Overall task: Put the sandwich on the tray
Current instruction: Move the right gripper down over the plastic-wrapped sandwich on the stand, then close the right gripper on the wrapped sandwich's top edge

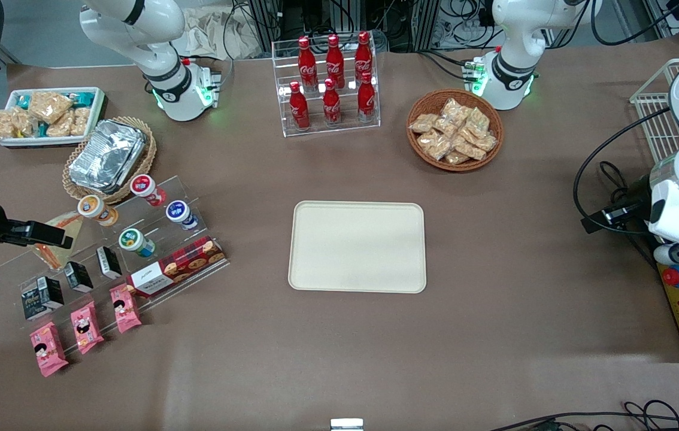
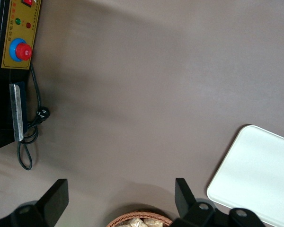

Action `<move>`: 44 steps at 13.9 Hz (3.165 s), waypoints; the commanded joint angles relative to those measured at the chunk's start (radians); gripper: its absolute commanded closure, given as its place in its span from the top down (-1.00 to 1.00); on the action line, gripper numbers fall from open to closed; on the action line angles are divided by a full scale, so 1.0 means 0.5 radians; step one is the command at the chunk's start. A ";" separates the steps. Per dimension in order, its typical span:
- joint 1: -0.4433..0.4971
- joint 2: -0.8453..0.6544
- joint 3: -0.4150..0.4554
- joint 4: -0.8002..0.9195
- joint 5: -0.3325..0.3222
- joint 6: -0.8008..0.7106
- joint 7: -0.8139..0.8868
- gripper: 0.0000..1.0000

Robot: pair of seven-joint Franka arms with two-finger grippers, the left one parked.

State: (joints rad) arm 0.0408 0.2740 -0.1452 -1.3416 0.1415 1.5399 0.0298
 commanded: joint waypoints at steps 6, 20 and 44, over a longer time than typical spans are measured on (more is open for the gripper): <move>-0.029 -0.005 0.014 -0.001 -0.025 0.010 -0.001 1.00; -0.204 -0.311 -0.099 -0.629 -0.298 0.367 -0.369 1.00; -0.223 -0.278 -0.207 -1.158 -0.464 0.973 -0.495 1.00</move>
State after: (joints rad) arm -0.0665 0.1447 -0.2509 -1.8926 -0.0695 1.9943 -0.2070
